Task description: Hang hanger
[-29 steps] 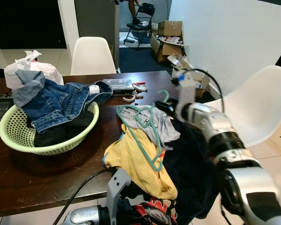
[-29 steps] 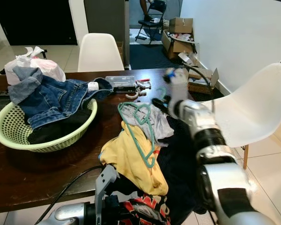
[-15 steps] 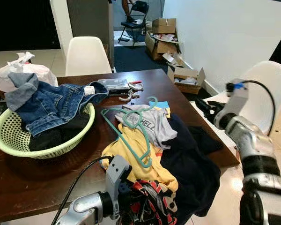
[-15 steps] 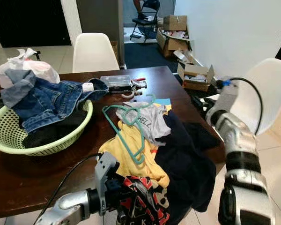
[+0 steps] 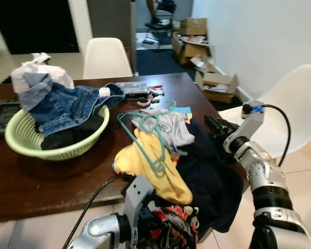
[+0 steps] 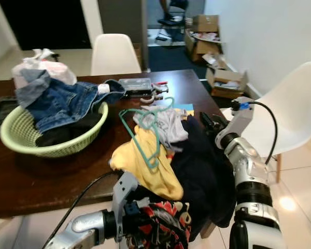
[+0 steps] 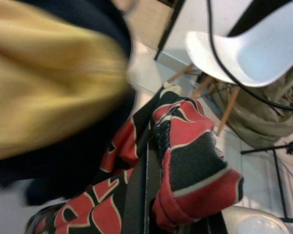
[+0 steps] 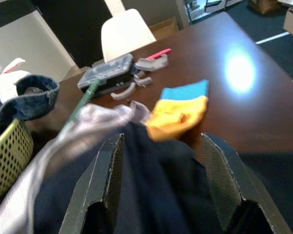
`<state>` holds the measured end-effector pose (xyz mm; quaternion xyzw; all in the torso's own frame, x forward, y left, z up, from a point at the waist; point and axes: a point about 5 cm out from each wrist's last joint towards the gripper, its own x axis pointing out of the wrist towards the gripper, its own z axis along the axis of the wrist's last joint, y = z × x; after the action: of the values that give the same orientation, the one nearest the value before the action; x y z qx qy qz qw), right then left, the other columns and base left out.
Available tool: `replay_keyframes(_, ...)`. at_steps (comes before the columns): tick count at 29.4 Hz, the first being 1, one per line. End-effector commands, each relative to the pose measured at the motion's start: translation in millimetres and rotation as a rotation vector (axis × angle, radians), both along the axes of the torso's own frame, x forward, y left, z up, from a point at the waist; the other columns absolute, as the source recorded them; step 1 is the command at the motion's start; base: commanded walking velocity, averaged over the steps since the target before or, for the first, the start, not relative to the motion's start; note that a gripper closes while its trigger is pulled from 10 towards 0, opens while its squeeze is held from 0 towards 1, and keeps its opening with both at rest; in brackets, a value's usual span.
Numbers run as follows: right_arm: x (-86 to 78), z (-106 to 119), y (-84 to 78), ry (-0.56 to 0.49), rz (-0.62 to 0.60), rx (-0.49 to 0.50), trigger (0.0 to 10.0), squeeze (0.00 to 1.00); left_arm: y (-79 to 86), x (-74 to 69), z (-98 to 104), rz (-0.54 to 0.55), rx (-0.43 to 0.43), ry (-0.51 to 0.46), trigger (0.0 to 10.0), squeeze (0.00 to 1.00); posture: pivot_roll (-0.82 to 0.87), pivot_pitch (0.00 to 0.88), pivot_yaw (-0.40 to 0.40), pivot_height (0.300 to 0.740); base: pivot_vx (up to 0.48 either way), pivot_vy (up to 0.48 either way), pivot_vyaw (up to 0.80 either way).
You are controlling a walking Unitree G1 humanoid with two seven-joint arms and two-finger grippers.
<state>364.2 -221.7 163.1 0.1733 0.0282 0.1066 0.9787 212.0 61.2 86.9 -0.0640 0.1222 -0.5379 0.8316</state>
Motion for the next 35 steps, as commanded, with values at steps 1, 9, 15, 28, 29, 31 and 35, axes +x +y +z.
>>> replay_keyframes(1, -2.5, -5, -4.9, 0.001, -0.036, -0.012, 10.0, 0.00, -4.8, 0.2, 6, -0.037, -0.008, -0.039, 10.0, 0.00, 0.03, 0.000, -0.040, 0.740, -0.398, -0.274, 0.00)
replay_keyframes(9, -7.5, -19, -5.4, 0.031, -0.087, 0.014, 10.0, 0.00, -8.8, 6.0, 7, -0.053, -0.005, -0.053, 10.0, 0.00, 0.02, 0.000, -0.025, 0.740, -0.387, -0.285, -0.75)
replay_keyframes(15, -9.7, -25, -4.8, 0.043, -0.098, 0.011, 10.0, 0.00, -9.1, 11.6, 9, -0.055, -0.002, -0.072, 10.0, 0.00, 0.01, 0.000, -0.019, 0.740, -0.369, -0.296, -0.76)
replay_keyframes(28, -10.2, -32, 15.6, 0.045, -0.034, 0.016, 10.0, 0.00, 12.9, 62.1, 27, 0.177, 0.070, -0.232, 10.0, 0.00, 0.01, 0.000, -0.012, 0.740, 0.000, 0.000, -0.76)
replay_keyframes(29, -10.3, -32, 16.5, 0.043, -0.028, 0.018, 10.0, 0.00, 14.9, 64.2, 28, 0.191, 0.082, -0.241, 10.0, 0.00, 0.01, 0.000, -0.013, 0.740, 0.000, 0.000, -0.76)
replay_keyframes(31, -10.3, -32, 16.5, 0.043, -0.028, 0.018, 10.0, 0.00, 14.9, 64.2, 28, 0.191, 0.082, -0.241, 10.0, 0.00, 0.01, 0.000, -0.013, 0.740, 0.000, 0.000, -0.76)
replay_keyframes(35, -10.8, -32, 24.8, 0.027, 0.017, 0.020, 10.0, 0.00, 24.6, 75.2, 36, 0.260, 0.077, -0.284, 10.0, 0.00, 0.02, 0.000, -0.011, 0.740, 0.000, 0.000, -0.76)
